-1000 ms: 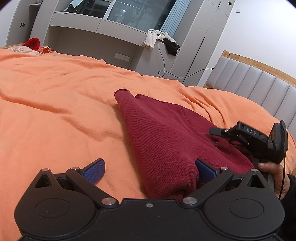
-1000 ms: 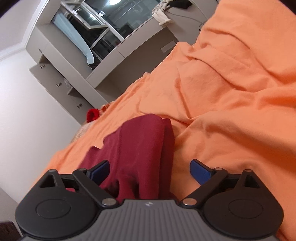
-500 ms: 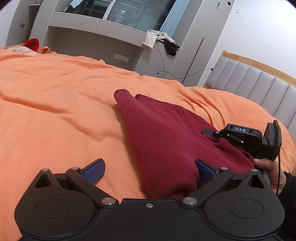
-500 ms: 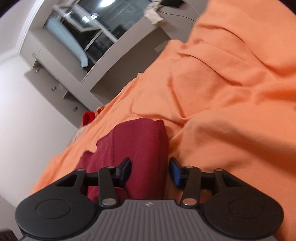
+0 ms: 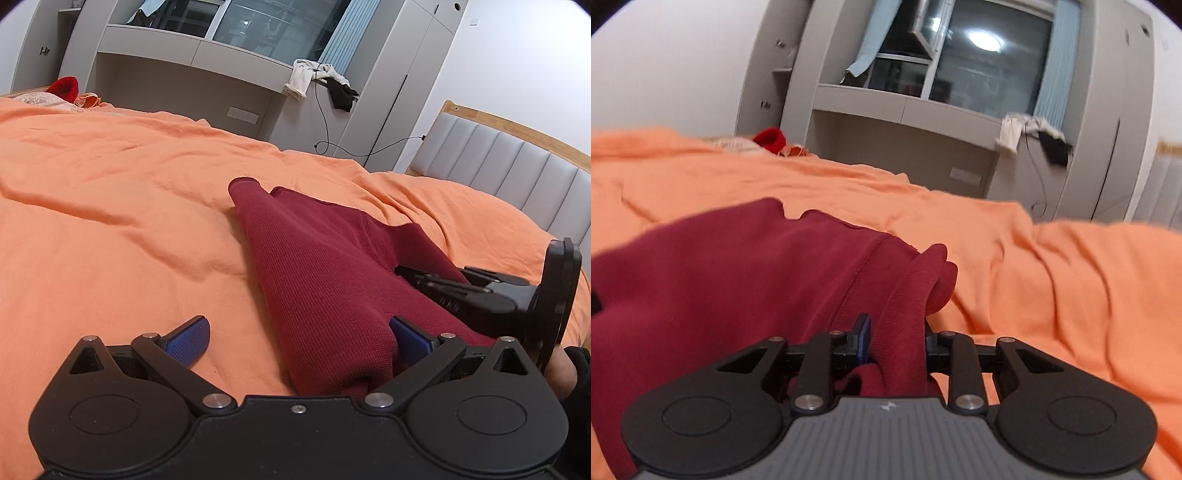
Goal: Fold small clothes
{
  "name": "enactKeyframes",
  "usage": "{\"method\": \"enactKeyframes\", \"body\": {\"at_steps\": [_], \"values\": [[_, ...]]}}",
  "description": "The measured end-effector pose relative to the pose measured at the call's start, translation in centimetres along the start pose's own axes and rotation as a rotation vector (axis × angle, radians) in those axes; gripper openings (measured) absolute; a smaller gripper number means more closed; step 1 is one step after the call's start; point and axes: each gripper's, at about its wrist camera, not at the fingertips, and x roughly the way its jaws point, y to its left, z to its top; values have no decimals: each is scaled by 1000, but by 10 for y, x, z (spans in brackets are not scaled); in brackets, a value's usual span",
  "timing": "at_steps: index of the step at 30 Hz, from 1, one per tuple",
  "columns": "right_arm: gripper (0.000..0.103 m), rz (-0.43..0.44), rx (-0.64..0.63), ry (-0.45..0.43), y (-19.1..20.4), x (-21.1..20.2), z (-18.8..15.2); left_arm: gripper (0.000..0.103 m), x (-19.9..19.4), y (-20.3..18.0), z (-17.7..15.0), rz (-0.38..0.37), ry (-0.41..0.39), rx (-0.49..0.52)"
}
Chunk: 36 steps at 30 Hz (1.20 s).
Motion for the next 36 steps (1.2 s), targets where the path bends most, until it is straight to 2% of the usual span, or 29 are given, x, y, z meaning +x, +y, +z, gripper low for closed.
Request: {"method": "enactKeyframes", "body": {"at_steps": [7, 10, 12, 14, 16, 18, 21, 24, 26, 29, 36], "values": [[30, 14, 31, 6, -1, 0, -2, 102, 0, 0, 0, 1, 0, 1], [32, 37, 91, 15, -14, 3, -2, 103, 0, 0, 0, 1, -1, 1], [39, 76, 184, 28, -28, 6, -4, 103, 0, 0, 0, 1, 0, 1], [58, 127, 317, 49, -48, 10, -7, 103, 0, 0, -1, 1, -1, 1], [67, 199, 484, 82, -71, 17, -14, 103, 0, 0, -1, 1, 0, 1], [70, 276, 668, 116, -93, 26, -26, 103, 0, 0, -1, 1, 0, 1], [68, 329, 808, 120, -111, 31, -39, 103, 0, 0, -1, 1, -1, 2], [64, 324, 788, 119, -110, 30, -39, 103, 0, -1, -1, 1, -1, 1], [57, 324, 759, 116, -108, 29, -38, 103, 0, 0, -1, -1, 0, -1], [53, 318, 727, 112, -102, 26, -34, 102, -3, 4, 3, -25, 1, -25], [55, 308, 704, 117, -94, 26, -30, 102, -12, 19, 28, -116, -51, -95]]}}
